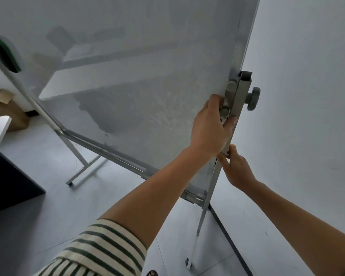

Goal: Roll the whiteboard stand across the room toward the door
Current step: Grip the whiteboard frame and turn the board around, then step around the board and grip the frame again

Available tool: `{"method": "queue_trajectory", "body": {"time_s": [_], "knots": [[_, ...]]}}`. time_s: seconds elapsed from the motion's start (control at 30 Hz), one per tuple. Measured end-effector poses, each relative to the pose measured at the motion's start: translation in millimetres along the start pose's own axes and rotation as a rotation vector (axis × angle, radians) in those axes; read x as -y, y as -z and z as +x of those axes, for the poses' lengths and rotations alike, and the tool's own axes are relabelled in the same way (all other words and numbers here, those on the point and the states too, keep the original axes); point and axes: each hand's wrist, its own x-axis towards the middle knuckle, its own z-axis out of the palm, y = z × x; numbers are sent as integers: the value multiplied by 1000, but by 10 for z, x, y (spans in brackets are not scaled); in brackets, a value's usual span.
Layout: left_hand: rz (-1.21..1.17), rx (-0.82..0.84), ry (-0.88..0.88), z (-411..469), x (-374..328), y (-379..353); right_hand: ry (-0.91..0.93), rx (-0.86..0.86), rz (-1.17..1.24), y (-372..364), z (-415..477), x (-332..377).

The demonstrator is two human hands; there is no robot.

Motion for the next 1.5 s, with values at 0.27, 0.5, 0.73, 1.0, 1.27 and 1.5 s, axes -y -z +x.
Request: {"method": "queue_trajectory", "body": {"time_s": [0.27,0.5,0.73,1.0,1.27,1.5], "knots": [[83,121,199,-817,711,887,-239,241,-422,-510,-613,-54],[162,141,611,-2338,1985,2293,-180,431,-47,-1901,-1089,515],[200,-27,915,-3446,2846,3416,-118,560,13,-3079,-1133,1282],[105,-212,1100,-3383,3693,3987,-102,666,-12,-4005,-373,1799],[93,-325,1109,-2062,4733,4894,-46,665,3,-5013,1041,2713],[64,-366,971,-838,5541,5790,45,639,51,-5781,2111,3746]]}}
